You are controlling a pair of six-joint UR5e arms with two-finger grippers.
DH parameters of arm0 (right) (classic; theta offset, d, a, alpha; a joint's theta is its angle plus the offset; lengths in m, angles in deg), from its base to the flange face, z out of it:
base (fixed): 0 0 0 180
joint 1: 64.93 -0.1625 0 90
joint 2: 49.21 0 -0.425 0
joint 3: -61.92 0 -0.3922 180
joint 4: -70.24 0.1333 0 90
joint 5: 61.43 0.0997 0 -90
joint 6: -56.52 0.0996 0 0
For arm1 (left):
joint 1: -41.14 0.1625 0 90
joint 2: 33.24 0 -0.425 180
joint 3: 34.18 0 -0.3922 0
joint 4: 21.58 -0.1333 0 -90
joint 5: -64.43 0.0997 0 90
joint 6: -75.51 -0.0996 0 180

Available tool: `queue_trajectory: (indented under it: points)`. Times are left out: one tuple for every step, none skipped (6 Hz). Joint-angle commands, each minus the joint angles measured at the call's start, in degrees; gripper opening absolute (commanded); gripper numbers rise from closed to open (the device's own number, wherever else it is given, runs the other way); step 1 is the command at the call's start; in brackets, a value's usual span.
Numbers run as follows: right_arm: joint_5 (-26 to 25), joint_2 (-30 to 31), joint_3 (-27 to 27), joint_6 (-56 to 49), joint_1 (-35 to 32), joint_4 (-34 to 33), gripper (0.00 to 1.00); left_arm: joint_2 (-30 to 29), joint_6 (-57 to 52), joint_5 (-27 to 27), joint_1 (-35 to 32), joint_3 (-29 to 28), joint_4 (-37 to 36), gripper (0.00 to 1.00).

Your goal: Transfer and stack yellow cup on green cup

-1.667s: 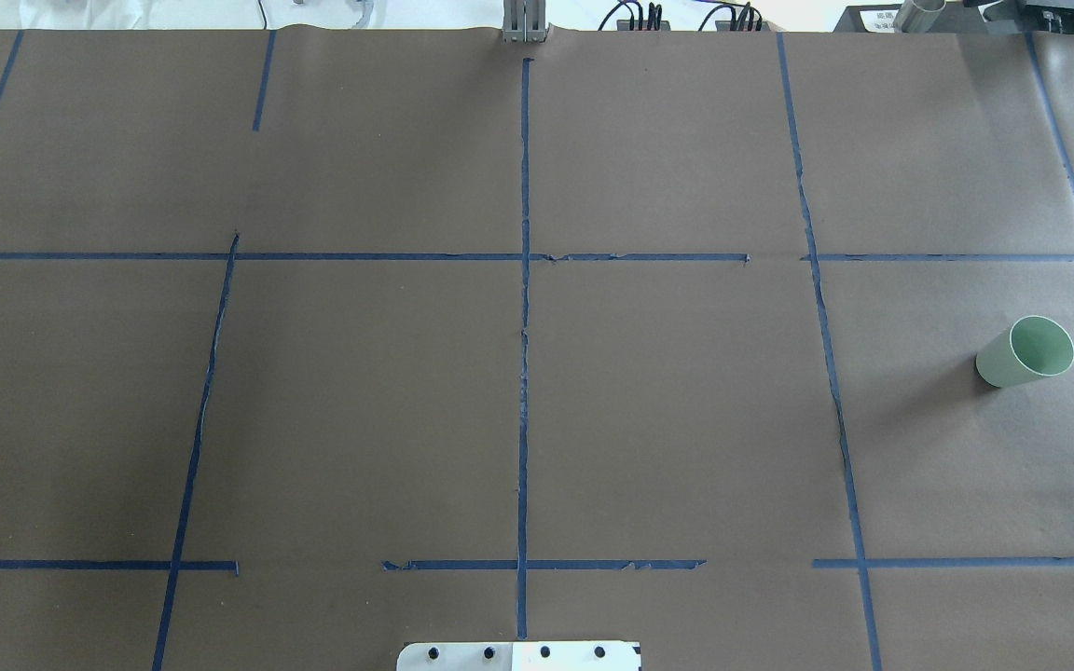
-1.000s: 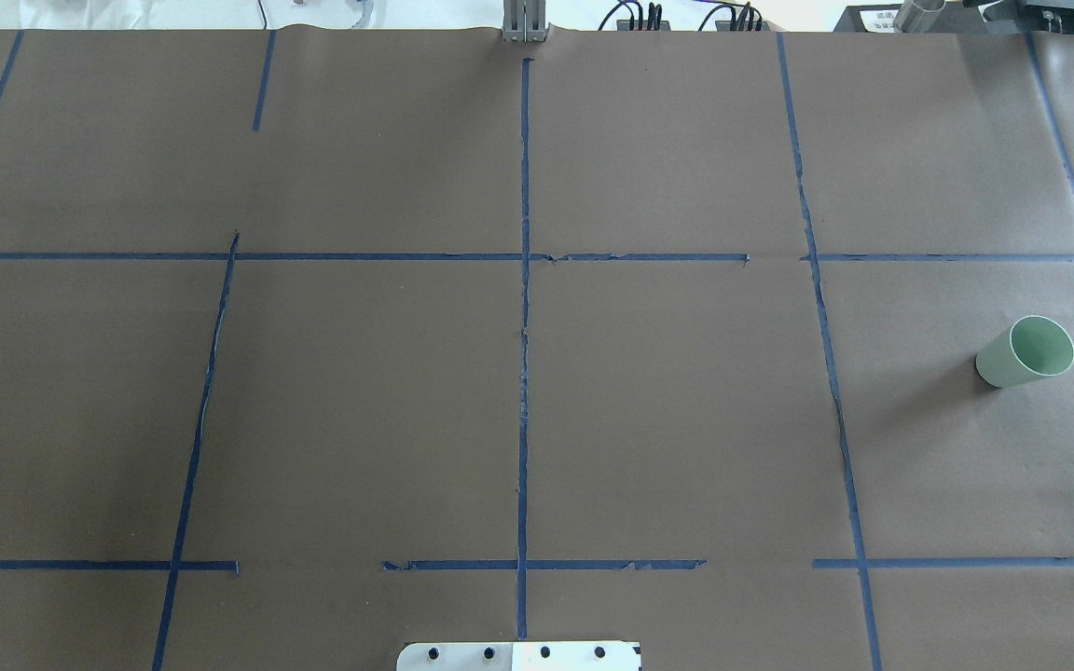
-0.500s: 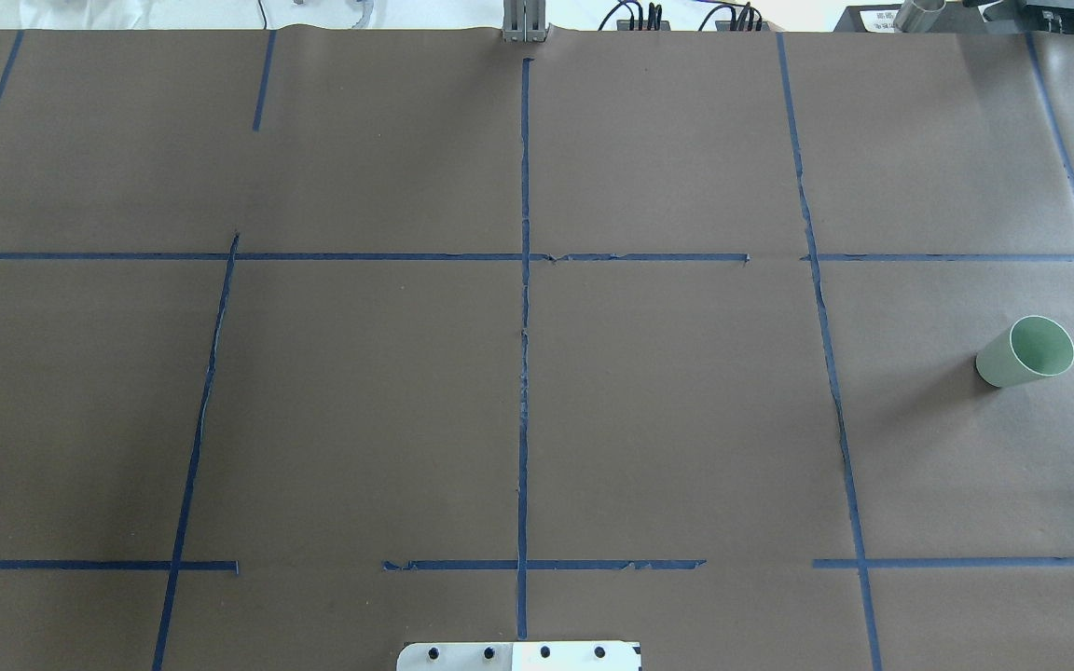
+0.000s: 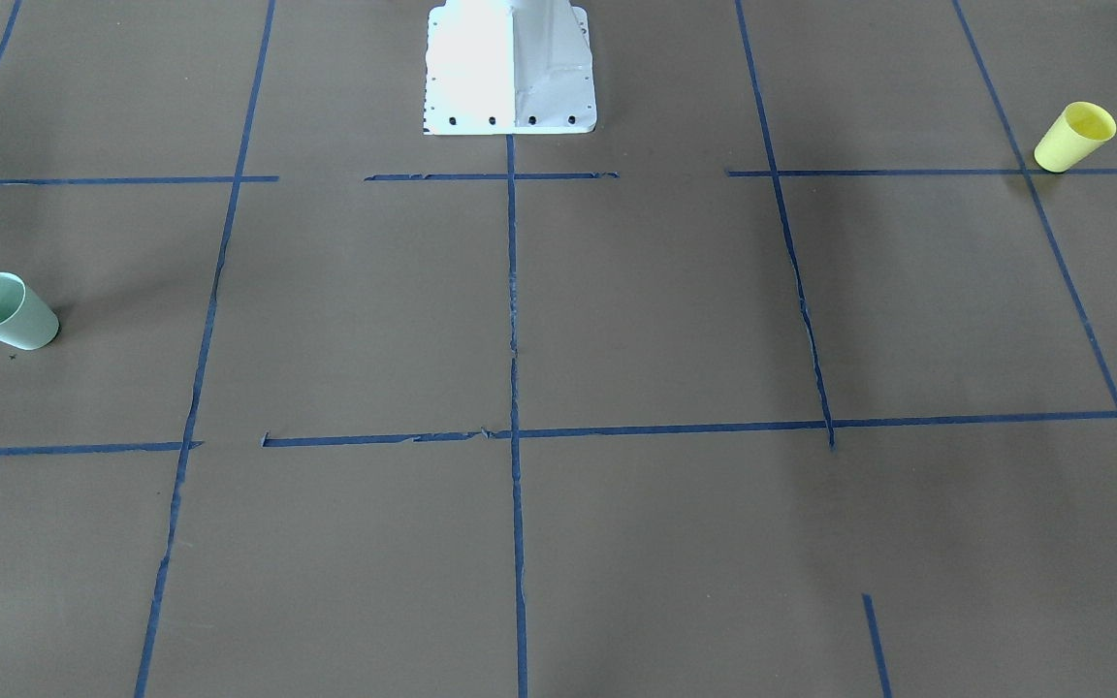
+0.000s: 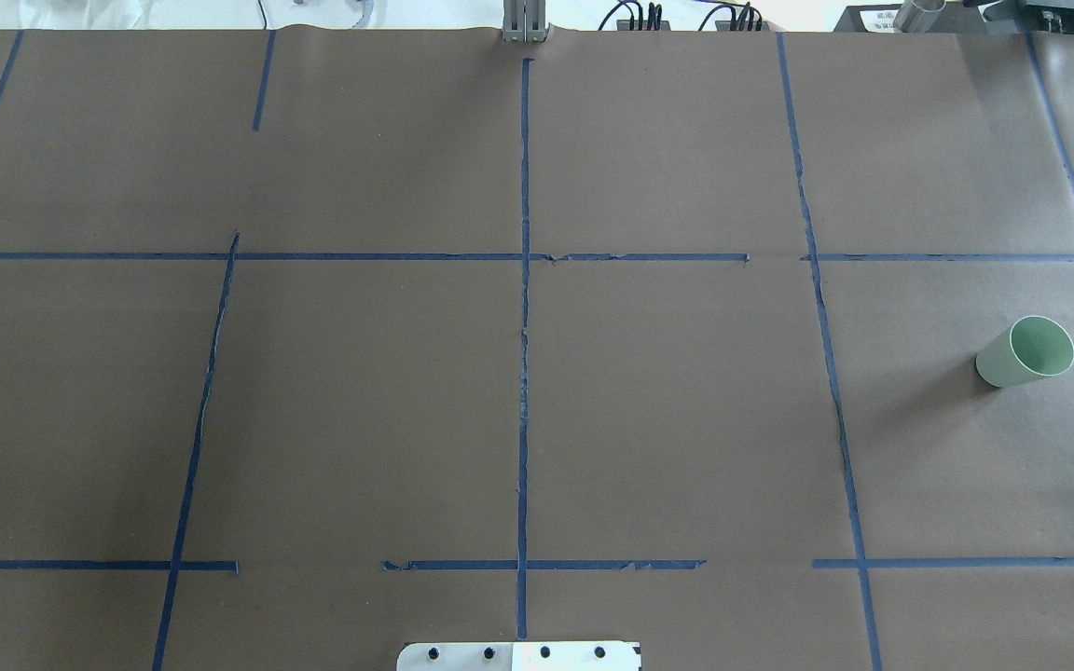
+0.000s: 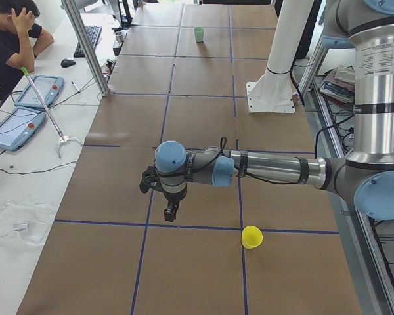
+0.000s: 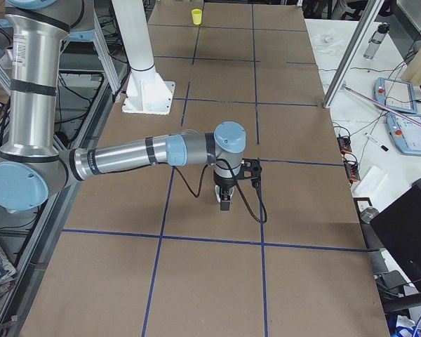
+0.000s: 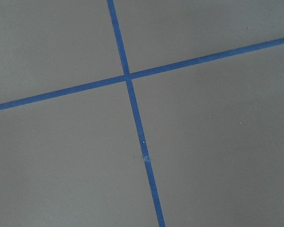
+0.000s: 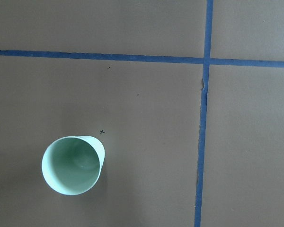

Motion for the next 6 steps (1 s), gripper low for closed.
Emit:
queue_trajectory:
  points:
    - [1.4,0.0,-0.2,-0.2,0.0,0.0,1.00,0.1,2.7,-1.2,4.0,0.0,0.0,1.00]
    - [1.6,0.0,-0.3,-0.5,0.0,0.1,1.00,0.1,4.6,-1.3,6.5,-0.6,-0.9,1.00]
    - [2.4,0.0,-0.6,-0.5,0.0,0.1,1.00,0.1,14.1,-0.8,11.1,-0.5,-0.2,1.00]
    - [3.0,-0.1,-0.6,-0.6,0.1,0.1,1.00,0.2,18.8,1.3,12.8,-0.4,-0.2,1.00]
    - [3.1,-0.1,-0.6,-0.8,0.2,0.1,1.00,0.2,28.4,2.3,14.1,0.0,-0.2,1.00]
    - [3.1,-0.1,-0.7,-1.5,0.2,0.1,1.00,0.1,37.4,5.7,17.7,2.2,-0.2,1.00]
